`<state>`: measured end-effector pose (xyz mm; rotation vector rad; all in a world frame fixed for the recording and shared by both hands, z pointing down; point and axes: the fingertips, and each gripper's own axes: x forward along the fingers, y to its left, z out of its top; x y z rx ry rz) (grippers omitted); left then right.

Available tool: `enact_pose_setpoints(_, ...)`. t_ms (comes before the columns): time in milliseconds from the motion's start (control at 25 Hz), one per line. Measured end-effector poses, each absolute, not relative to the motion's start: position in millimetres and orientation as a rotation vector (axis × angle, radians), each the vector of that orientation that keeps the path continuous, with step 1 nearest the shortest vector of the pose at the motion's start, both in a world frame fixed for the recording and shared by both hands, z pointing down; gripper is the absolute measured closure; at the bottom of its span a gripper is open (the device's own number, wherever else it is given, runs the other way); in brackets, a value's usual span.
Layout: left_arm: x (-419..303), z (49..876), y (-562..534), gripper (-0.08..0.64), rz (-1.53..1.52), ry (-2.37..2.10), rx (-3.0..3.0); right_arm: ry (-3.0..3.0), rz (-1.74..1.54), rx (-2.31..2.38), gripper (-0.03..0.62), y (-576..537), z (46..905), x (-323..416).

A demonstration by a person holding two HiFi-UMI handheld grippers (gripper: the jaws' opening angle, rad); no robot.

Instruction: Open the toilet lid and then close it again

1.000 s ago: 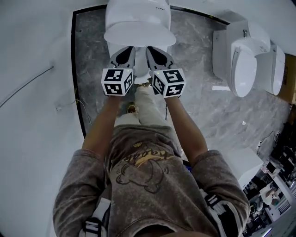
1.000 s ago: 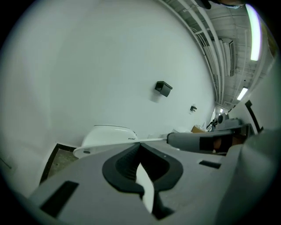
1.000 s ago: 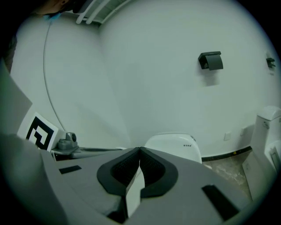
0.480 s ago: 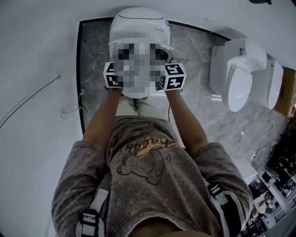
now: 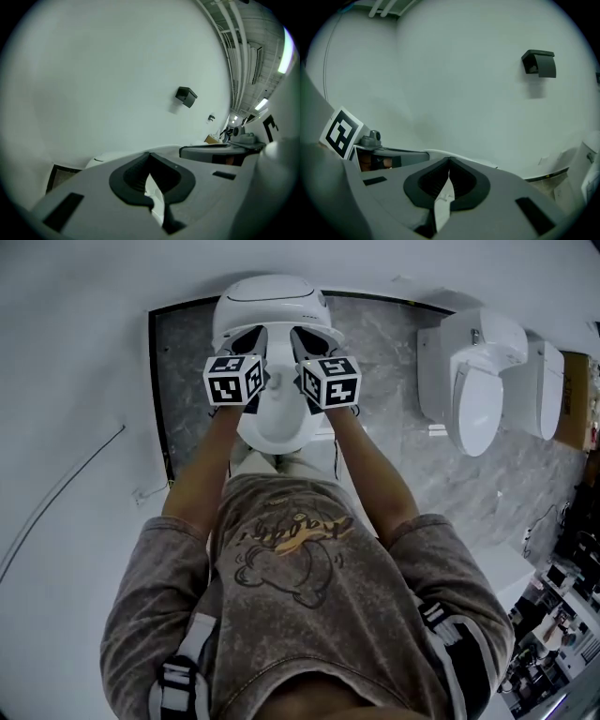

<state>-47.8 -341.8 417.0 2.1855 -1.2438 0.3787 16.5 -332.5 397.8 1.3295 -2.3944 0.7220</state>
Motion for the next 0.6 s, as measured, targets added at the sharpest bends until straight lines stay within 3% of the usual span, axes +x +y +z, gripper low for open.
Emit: enact_pose_setpoints(600, -52.4, 388.8, -350.7, 0.549, 0.4, -1.292, 2.279, -2.432, 0.668, 1.42, 0.56, -350.6, 373.6, 43.3)
